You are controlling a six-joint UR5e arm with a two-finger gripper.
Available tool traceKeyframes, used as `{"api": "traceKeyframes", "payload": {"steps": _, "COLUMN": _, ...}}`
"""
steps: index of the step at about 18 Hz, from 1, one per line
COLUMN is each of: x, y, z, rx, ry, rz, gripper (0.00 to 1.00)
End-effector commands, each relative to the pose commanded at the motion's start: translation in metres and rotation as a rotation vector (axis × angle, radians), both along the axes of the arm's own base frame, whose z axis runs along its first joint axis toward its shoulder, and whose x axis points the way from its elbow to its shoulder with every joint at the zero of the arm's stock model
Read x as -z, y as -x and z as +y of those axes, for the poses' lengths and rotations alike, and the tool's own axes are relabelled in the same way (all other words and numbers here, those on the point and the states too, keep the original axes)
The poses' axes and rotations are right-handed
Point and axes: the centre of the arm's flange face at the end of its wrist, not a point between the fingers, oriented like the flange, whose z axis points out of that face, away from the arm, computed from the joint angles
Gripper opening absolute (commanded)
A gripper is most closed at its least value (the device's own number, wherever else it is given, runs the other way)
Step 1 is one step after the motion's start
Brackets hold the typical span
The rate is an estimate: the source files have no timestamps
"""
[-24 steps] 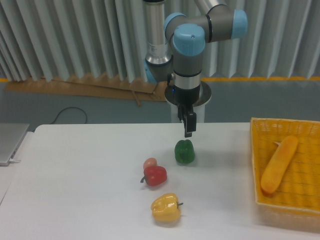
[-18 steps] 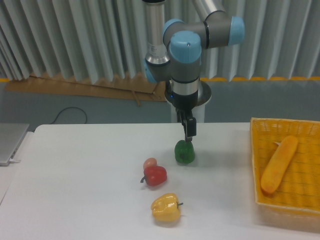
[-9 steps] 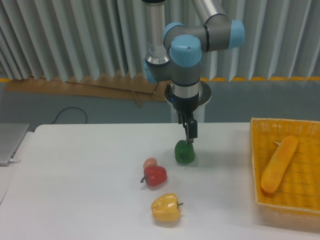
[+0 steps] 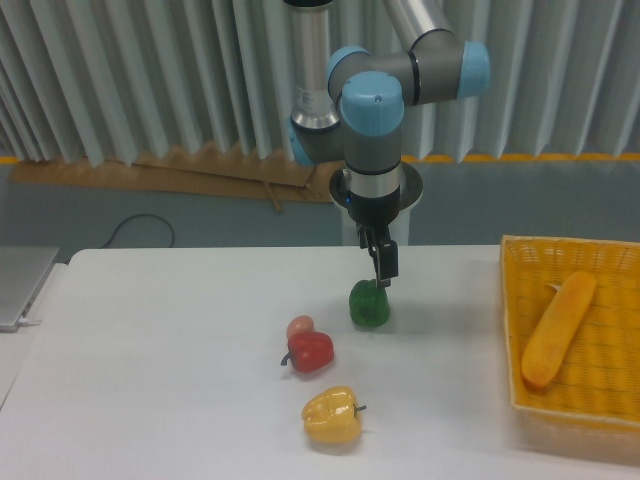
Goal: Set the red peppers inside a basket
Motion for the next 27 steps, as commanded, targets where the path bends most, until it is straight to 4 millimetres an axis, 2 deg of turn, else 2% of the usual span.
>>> {"api": "traceKeyframes", "payload": {"steps": 6, "x": 0.0, "y": 0.001, "z": 0.003, "rx": -0.026, "ry": -0.018, "rz": 0.021, "gripper": 1.0}}
{"api": "traceKeyframes", "payload": {"steps": 10, "x": 0.01, "y": 0.0, "z": 0.001, "rx": -0.036, "ry": -0.047, "rz": 0.021, "gripper": 1.0}}
{"api": "traceKeyframes", "payload": {"steps": 13, "x": 0.006, "y": -0.001, "z": -0.002, "rx": -0.034, "ry": -0.023, "rz": 0.09, "gripper": 1.0}}
{"api": "traceKeyframes", "payload": {"steps": 16, "x": 0.015, "y": -0.006, "z": 0.0, "rx": -0.031, "ry": -0.013, "rz": 0.074, "gripper": 1.0}}
{"api": "traceKeyframes", "payload": {"steps": 21, "x": 0.015, "y": -0.01, "z": 0.005, "rx": -0.18, "ry": -0.064, "rz": 0.031, "gripper": 1.0}}
{"api": "traceKeyframes", "payload": {"steps": 24, "x": 0.012, "y": -0.018, "z": 0.009, "rx": -0.158, "ry": -0.059, "rz": 0.04, "gripper": 1.0}}
{"api": "traceKeyframes", "payload": {"steps": 27, "x": 0.023, "y": -0.039, "z": 0.02, "rx": 0.037, "ry": 0.05, "rz": 0.125, "gripper": 1.0}}
